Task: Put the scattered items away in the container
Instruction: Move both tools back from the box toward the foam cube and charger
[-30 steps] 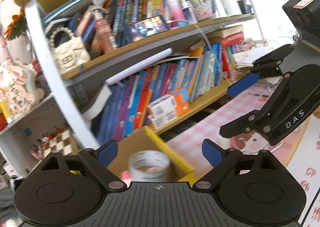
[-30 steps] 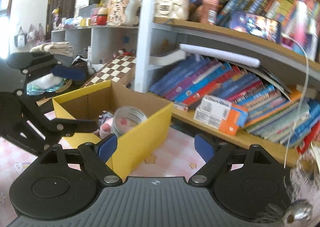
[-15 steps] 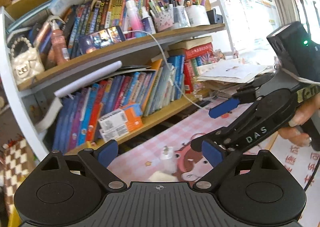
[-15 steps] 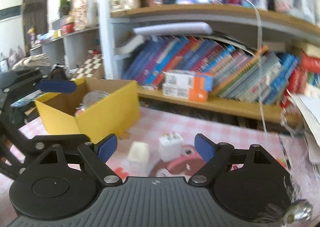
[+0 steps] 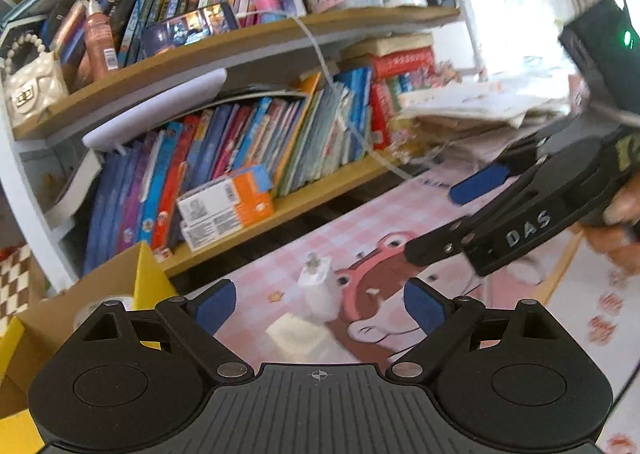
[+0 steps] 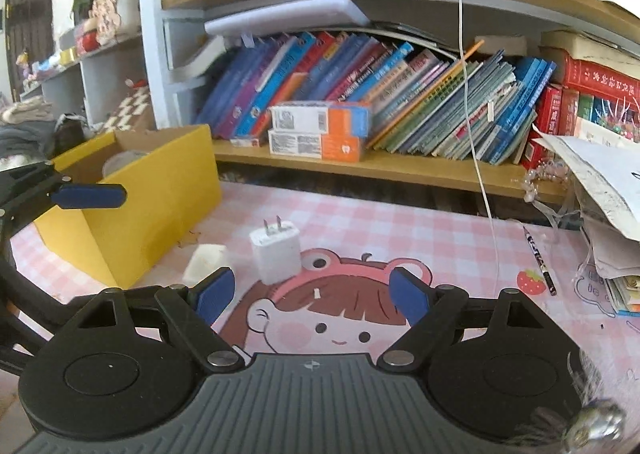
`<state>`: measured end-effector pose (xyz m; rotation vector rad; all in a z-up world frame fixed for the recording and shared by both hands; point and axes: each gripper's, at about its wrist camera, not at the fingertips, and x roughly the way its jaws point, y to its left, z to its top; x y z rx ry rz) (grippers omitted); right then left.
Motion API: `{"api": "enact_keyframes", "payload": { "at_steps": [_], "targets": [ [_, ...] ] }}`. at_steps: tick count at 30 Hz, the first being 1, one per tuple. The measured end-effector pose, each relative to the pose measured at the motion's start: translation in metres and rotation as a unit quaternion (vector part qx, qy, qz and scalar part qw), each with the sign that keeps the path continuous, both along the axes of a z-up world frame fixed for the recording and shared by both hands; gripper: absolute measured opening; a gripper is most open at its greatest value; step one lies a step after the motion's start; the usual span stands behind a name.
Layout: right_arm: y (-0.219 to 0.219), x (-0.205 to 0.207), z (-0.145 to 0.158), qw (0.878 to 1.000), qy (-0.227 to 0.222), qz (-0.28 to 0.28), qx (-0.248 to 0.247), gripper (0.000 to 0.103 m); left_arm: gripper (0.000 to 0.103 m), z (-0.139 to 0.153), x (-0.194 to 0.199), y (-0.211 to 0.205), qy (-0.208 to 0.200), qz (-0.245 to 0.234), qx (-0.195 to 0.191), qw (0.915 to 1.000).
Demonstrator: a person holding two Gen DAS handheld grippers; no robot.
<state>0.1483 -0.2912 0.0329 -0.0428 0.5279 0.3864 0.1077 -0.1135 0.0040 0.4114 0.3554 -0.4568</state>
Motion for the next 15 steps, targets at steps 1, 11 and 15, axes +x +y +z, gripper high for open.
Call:
{"api": "enact_keyframes", "payload": {
  "at_steps": [1, 11, 15],
  "targets": [
    [0.001, 0.002, -0.003, 1.000, 0.001, -0.002, -0.004, 0.084, 0.093, -0.004, 0.002, -0.001, 0.002, 0.004, 0.002, 1.0000],
    [0.009, 0.035, -0.018, 1.000, 0.024, -0.002, 0.002, 0.084, 0.093, -0.026, 0.012, -0.008, 0.002, 0.019, 0.015, 0.9997],
    [0.015, 0.046, -0.019, 1.000, 0.026, 0.004, -0.001, 0.084, 0.093, -0.026, 0.018, -0.009, 0.003, 0.022, 0.013, 0.9997]
  ]
}}
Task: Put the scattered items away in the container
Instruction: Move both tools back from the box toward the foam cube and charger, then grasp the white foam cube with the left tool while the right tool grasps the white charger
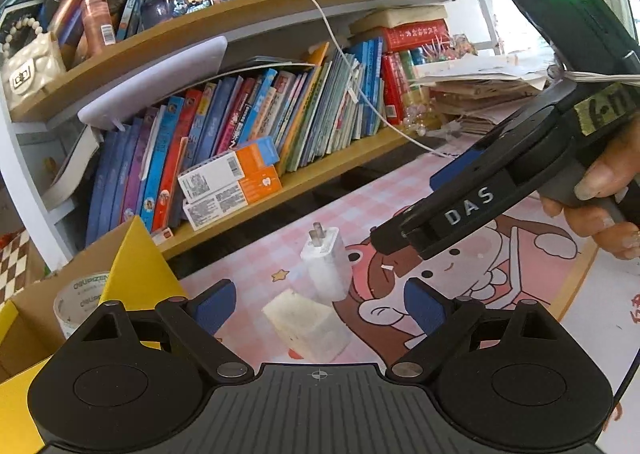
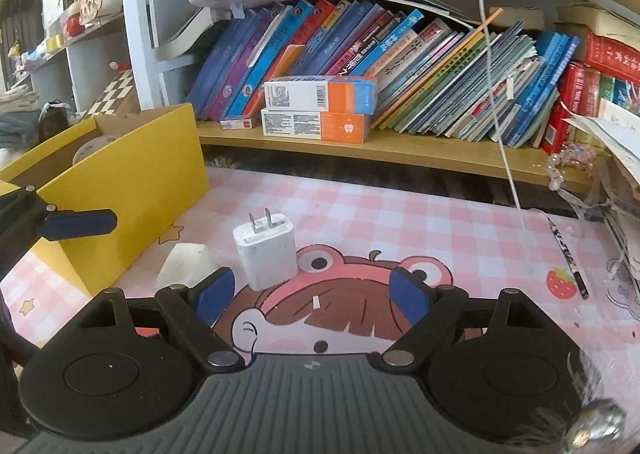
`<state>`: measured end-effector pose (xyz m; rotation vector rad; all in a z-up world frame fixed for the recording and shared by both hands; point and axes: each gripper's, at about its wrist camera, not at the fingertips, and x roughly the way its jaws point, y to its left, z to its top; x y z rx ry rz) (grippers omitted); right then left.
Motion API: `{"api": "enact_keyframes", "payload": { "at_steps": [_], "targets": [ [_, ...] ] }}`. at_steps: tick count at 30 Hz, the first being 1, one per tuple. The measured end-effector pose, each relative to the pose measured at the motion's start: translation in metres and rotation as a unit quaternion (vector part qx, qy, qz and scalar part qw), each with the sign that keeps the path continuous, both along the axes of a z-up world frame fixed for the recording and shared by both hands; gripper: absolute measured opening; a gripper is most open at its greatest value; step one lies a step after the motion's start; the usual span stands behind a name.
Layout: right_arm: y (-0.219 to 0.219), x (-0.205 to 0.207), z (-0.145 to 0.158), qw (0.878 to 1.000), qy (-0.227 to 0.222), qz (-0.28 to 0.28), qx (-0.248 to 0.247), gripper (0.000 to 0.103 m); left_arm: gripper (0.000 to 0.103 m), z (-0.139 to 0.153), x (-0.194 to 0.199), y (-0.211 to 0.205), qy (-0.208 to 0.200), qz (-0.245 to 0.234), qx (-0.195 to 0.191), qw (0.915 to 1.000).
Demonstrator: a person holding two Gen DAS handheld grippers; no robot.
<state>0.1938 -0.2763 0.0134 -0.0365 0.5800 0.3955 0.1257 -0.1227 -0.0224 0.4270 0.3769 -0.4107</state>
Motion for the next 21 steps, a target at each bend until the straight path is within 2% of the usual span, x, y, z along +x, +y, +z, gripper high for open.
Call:
{"api": "enact_keyframes", "payload": {
  "at_steps": [6, 15, 21],
  "targets": [
    [0.009, 0.016, -0.002, 1.000, -0.003, 0.002, -0.007, 0.084, 0.093, 0.001, 0.012, 0.001, 0.019, 0.006, -0.023, 0.9995],
    [0.027, 0.034, -0.013, 0.998, -0.014, 0.008, -0.055, 0.084, 0.093, -0.006, 0.026, 0.004, 0.041, 0.004, -0.023, 0.9989],
    [0.039, 0.044, -0.022, 0.998, -0.001, 0.023, -0.052, 0.083, 0.092, -0.013, 0.029, 0.004, 0.049, 0.000, -0.017, 0.9986]
  ]
}}
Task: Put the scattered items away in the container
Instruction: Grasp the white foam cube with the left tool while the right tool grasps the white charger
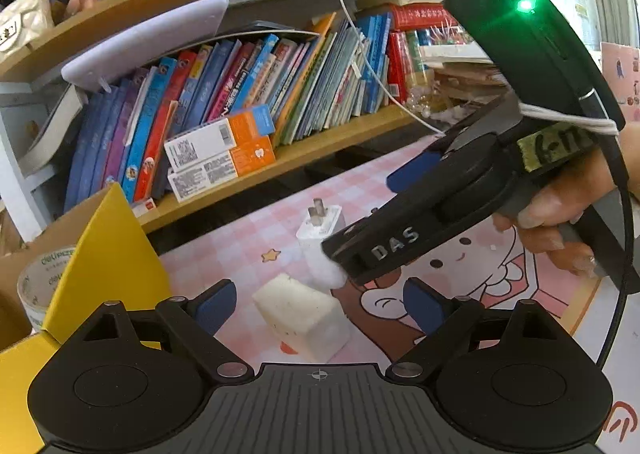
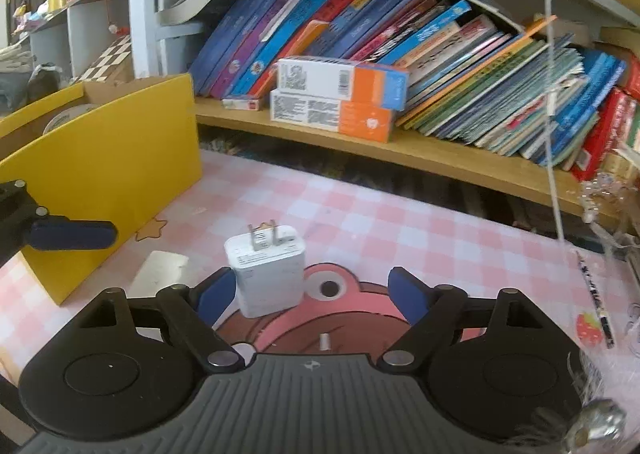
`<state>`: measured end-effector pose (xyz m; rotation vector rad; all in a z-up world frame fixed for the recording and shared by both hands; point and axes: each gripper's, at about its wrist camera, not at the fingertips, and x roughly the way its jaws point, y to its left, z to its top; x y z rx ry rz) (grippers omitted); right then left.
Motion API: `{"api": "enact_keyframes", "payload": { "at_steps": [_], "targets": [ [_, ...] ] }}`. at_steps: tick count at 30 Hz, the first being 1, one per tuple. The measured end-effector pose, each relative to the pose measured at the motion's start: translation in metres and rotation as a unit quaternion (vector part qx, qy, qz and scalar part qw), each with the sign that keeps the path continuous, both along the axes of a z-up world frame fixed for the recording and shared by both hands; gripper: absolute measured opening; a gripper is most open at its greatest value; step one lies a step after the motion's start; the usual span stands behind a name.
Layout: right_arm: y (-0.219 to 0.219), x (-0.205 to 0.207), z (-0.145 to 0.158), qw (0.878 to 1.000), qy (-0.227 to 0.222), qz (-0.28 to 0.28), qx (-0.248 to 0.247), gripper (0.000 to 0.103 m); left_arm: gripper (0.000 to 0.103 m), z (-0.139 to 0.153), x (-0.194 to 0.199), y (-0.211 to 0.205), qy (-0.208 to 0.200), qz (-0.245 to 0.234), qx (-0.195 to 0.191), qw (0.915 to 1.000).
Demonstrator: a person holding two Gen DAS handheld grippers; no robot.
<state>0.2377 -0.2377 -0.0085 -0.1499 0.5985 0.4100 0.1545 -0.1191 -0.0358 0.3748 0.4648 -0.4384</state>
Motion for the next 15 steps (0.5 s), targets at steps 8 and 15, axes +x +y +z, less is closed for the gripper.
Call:
{"api": "enact_keyframes", "payload": {
  "at_steps": [8, 15],
  "targets": [
    [0.010, 0.009, -0.005, 1.000, 0.008, 0.005, 0.005, 0.081, 0.092, -0.007, 0.007, 0.000, 0.006, 0.013, 0.009, 0.9999],
    [0.018, 0.018, -0.007, 1.000, 0.008, 0.011, 0.004, 0.079, 0.084, -0.013, 0.016, -0.002, 0.017, 0.017, 0.012, 0.9996]
  ]
}}
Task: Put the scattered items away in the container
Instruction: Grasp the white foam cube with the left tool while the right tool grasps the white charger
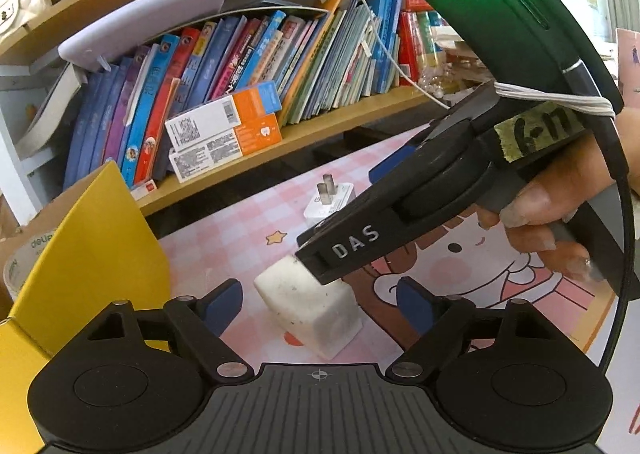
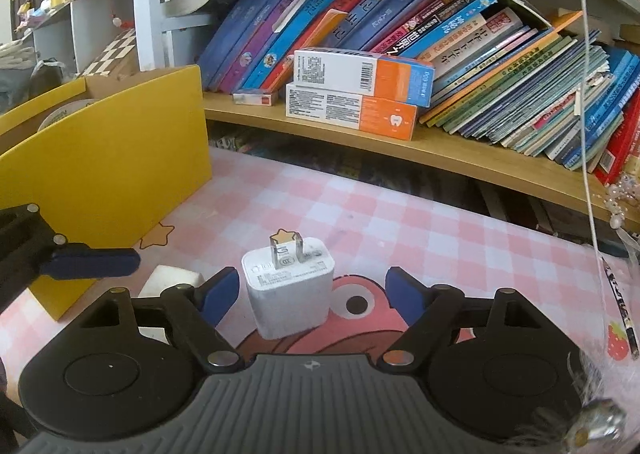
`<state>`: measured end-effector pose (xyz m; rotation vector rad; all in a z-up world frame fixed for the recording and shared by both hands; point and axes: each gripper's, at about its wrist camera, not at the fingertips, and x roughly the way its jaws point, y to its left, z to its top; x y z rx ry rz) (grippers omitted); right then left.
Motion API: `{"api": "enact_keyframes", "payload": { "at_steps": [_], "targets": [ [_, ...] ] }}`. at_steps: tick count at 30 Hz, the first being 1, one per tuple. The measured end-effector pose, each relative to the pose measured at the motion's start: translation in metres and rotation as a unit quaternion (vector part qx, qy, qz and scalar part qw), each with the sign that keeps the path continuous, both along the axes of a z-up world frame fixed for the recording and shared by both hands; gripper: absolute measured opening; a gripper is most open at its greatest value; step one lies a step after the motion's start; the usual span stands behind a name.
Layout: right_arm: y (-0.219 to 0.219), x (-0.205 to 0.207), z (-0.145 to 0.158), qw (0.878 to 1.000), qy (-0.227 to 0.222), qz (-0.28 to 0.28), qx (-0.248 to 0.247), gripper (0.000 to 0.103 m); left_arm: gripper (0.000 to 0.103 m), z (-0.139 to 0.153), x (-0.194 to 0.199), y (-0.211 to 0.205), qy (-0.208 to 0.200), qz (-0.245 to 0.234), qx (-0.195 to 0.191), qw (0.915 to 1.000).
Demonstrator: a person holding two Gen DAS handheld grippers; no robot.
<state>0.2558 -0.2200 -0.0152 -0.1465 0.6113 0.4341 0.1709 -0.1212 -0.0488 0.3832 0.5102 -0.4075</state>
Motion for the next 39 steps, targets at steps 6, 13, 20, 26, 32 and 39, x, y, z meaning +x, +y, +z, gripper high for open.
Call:
{"api": "enact_keyframes", "payload": {
  "at_steps": [6, 13, 20, 26, 32, 39],
  "targets": [
    [0.003, 0.007, -0.008, 1.000, 0.008, 0.008, -0.009, 0.069, 0.081, -0.005, 0.006, -0.003, 0.010, -0.001, 0.003, 0.9999],
    [0.007, 0.010, -0.012, 1.000, 0.013, 0.023, -0.011, 0.055, 0.076, -0.009, 0.009, -0.004, 0.013, 0.000, 0.010, 0.9999],
    [0.008, 0.008, -0.012, 0.999, 0.015, 0.033, -0.002, 0.044, 0.068, -0.010, 0.010, -0.001, 0.015, 0.002, 0.005, 0.9999],
    [0.005, 0.006, -0.012, 0.999, 0.013, 0.029, 0.000, 0.044, 0.061, -0.010, 0.011, 0.001, 0.017, 0.003, 0.001, 0.9998],
    [0.004, 0.005, -0.012, 1.000, 0.014, 0.025, 0.001, 0.043, 0.052, -0.010, 0.012, 0.003, 0.018, 0.006, -0.003, 0.9998],
    [0.006, -0.001, -0.012, 1.000, 0.014, 0.019, 0.001, 0.043, 0.043, -0.009, 0.007, 0.000, 0.009, -0.010, 0.011, 0.9998]
  ]
}}
